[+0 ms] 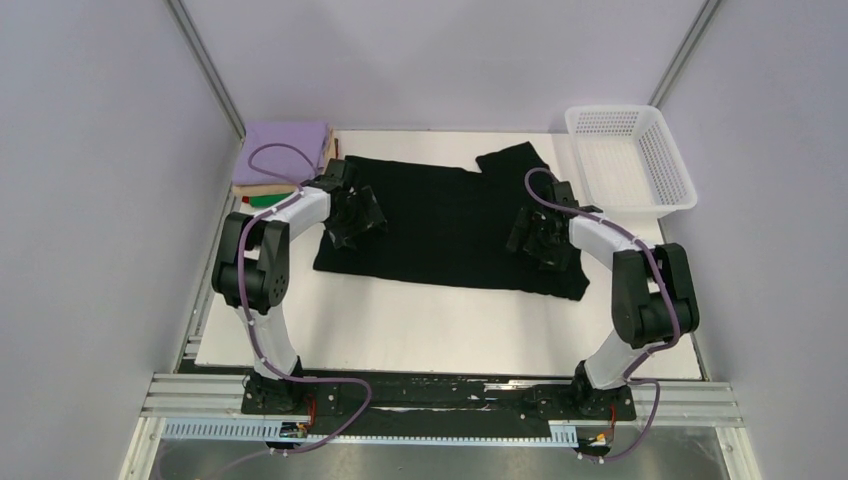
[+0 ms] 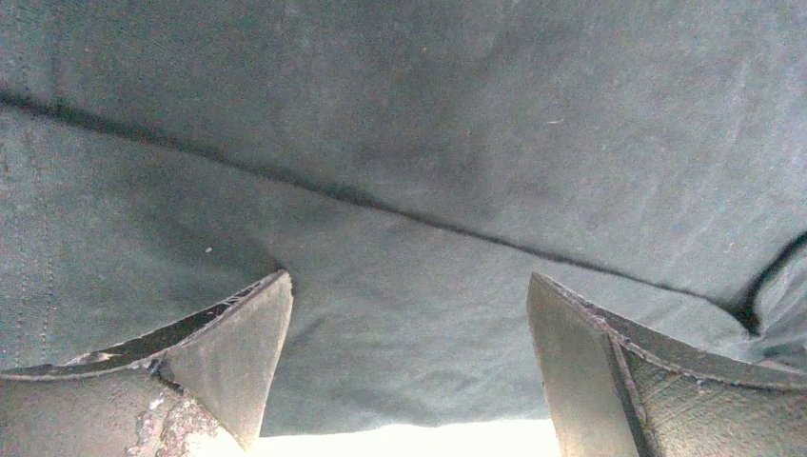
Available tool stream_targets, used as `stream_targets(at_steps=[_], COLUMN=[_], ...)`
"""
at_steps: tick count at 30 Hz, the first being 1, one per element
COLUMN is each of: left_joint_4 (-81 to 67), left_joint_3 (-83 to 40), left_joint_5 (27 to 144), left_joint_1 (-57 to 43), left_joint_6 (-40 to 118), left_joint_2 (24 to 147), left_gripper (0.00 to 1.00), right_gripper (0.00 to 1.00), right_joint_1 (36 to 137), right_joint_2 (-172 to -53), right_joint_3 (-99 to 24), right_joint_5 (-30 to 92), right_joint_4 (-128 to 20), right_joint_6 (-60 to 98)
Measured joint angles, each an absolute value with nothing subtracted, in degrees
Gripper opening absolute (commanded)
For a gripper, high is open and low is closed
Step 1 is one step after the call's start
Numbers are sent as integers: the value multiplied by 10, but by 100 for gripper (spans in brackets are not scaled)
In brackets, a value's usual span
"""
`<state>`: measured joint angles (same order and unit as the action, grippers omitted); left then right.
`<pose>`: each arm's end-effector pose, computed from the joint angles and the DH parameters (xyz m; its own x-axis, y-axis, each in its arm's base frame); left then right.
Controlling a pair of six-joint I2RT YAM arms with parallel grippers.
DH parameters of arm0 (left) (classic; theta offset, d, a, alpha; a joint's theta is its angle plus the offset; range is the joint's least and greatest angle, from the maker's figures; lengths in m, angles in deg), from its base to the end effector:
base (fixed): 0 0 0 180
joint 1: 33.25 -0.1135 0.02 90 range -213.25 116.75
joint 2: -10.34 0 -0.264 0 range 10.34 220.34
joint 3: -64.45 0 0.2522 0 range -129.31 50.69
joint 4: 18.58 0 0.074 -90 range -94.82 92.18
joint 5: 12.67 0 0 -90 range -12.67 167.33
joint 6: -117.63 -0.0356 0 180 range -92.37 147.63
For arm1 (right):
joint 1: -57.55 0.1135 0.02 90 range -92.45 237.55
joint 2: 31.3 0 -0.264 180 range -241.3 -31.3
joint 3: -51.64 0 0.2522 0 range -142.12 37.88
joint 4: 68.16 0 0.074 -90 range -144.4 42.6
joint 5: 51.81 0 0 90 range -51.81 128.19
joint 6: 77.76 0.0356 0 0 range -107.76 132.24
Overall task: Fold and stack the t-shirts
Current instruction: Fold the flattened tshirt in 1/3 of the way
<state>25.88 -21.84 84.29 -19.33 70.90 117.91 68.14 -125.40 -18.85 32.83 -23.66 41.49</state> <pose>0.3674 -0.0955 0.1740 -0.8411 -0.4925 -0.2234 -0.3975 0.8432 -0.3621 0.3049 0.0604 0.1743 -0.9019 0.3263 -0.2829 0.2562 0.9316 0.2578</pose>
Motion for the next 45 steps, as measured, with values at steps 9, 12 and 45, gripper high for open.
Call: stream_targets(at_steps=[9, 12, 45], left_joint_4=[222, 213, 277], left_joint_3=[-172, -123, 196], left_joint_5=[825, 821, 836], left_joint_1=[-178, -166, -11], left_joint_6=[708, 709, 821], left_joint_2=[1151, 1112, 751], left_gripper=[100, 100, 100], right_gripper=[100, 100, 100], right_joint_1=[676, 679, 695], right_joint_2=[-1259, -1229, -1150], right_joint_3=[-178, -148, -66], right_joint_5=[350, 373, 409], right_joint_4=[-242, -229, 9], right_joint_6=[415, 420, 534])
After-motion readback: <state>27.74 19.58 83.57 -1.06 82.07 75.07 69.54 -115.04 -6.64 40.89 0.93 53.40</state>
